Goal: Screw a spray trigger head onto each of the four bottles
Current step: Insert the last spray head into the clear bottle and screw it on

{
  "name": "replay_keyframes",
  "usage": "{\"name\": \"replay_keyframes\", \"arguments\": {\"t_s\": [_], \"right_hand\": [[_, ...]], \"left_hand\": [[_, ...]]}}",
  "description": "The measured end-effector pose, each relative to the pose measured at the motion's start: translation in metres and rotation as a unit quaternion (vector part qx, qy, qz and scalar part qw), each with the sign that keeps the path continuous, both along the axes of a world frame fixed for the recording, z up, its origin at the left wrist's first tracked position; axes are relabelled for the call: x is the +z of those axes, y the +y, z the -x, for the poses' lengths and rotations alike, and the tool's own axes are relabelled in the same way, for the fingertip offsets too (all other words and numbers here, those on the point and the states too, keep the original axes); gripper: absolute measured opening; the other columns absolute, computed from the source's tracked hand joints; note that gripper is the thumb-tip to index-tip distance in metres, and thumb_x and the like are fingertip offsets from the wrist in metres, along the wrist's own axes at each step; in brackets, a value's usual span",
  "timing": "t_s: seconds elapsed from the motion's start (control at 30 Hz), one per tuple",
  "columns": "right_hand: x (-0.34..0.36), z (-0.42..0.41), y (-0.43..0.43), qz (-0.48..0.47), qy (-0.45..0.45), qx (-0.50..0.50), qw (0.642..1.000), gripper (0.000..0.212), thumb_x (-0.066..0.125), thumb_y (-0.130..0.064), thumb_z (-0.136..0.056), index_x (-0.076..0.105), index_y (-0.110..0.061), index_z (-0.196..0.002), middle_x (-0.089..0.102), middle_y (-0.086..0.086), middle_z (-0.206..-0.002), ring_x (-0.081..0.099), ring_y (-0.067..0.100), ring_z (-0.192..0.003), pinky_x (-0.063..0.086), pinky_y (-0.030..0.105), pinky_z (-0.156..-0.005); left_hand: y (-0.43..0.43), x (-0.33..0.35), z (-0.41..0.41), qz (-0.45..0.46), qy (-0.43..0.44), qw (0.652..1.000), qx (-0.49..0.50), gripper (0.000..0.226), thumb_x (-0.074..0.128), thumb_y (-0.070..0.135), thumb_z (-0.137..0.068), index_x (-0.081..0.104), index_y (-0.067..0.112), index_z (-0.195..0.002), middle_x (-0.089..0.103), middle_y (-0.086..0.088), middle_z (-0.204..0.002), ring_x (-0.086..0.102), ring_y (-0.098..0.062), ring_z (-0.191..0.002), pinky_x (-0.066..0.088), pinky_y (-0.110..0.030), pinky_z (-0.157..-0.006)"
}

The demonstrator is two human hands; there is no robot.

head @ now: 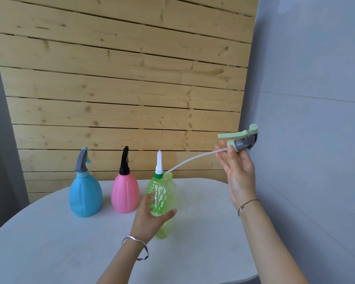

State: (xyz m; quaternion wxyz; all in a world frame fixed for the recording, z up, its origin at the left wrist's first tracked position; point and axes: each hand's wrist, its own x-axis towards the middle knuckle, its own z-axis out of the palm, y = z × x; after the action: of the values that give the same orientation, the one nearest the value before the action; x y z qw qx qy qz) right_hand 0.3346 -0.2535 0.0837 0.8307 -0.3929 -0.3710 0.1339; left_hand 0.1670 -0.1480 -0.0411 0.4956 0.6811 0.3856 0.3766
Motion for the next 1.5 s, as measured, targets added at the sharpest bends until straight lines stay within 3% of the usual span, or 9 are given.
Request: {"name": "replay_keyframes", "arguments": {"t_s": [0.5,0.73,0.9,1.1,1.27,1.43,1.5], "right_hand": [[-0.007,-0.002,0.000,0.010,-0.025,-0.015,1.000,0.016,0.049,-0.019,-0.096,0.060,-0.019,-0.107,0.065,0.001,-0.115,0.068,0.007,-0.101,0.052,0.017,-0.088],[-0.016,0.003,0.008,0.102,-0.048,0.020,0.993,0.016,0.055,-0.022,-0.093,0.064,-0.021,-0.106,0.071,-0.006,-0.104,0.071,0.010,-0.094,0.056,0.020,-0.083],[-0.031,0.017,0.013,0.195,-0.141,0.078,0.967,0.018,0.060,-0.017,-0.090,0.062,-0.022,-0.108,0.071,-0.002,-0.107,0.071,0.009,-0.093,0.051,0.014,-0.080],[-0.046,0.024,0.018,0.268,-0.231,0.029,0.935,0.022,0.063,-0.029,-0.087,0.061,-0.032,-0.109,0.068,-0.014,-0.111,0.059,0.008,-0.110,0.044,0.026,-0.098],[-0.054,0.031,0.021,0.247,-0.193,0.098,0.945,0.023,0.065,-0.022,-0.086,0.063,-0.030,-0.108,0.071,-0.009,-0.112,0.065,0.009,-0.108,0.047,0.032,-0.100],[-0.068,0.038,0.023,0.267,-0.215,0.109,0.933,0.023,0.064,-0.025,-0.087,0.061,-0.033,-0.108,0.070,-0.014,-0.111,0.063,0.001,-0.107,0.046,0.020,-0.093],[-0.069,0.038,0.023,0.266,-0.212,0.107,0.934,0.023,0.065,-0.024,-0.086,0.061,-0.030,-0.109,0.070,-0.014,-0.109,0.064,0.001,-0.105,0.047,0.018,-0.091]], "left_hand": [[0.000,-0.001,0.000,-0.012,0.001,1.000,-0.005,0.080,0.087,0.031,-0.061,0.044,0.020,-0.127,0.055,0.001,-0.116,0.054,-0.019,-0.106,0.042,-0.029,-0.084],[-0.006,-0.003,-0.001,-0.061,0.028,0.997,-0.030,0.081,0.086,0.038,-0.060,0.042,0.031,-0.127,0.052,0.011,-0.117,0.049,-0.011,-0.109,0.038,-0.024,-0.089],[-0.018,-0.003,-0.009,-0.083,0.016,0.994,-0.067,0.072,0.085,0.039,-0.059,0.043,0.037,-0.117,0.055,0.018,-0.114,0.051,-0.006,-0.110,0.036,-0.015,-0.082],[-0.016,-0.003,-0.009,-0.081,0.003,0.993,-0.082,0.071,0.085,0.039,-0.060,0.047,0.031,-0.119,0.057,0.014,-0.118,0.049,-0.007,-0.114,0.036,-0.020,-0.091],[-0.014,-0.009,-0.005,-0.053,0.010,0.990,-0.129,0.066,0.086,0.037,-0.059,0.046,0.034,-0.112,0.056,0.014,-0.116,0.048,0.005,-0.112,0.037,-0.003,-0.081],[-0.010,-0.017,-0.006,-0.028,0.026,0.986,-0.161,0.066,0.086,0.033,-0.060,0.043,0.031,-0.110,0.053,0.012,-0.121,0.049,-0.007,-0.118,0.035,-0.018,-0.088],[-0.007,-0.017,-0.006,-0.024,0.036,0.984,-0.173,0.065,0.086,0.032,-0.061,0.040,0.037,-0.106,0.052,0.013,-0.122,0.048,-0.006,-0.119,0.034,-0.017,-0.089]]}}
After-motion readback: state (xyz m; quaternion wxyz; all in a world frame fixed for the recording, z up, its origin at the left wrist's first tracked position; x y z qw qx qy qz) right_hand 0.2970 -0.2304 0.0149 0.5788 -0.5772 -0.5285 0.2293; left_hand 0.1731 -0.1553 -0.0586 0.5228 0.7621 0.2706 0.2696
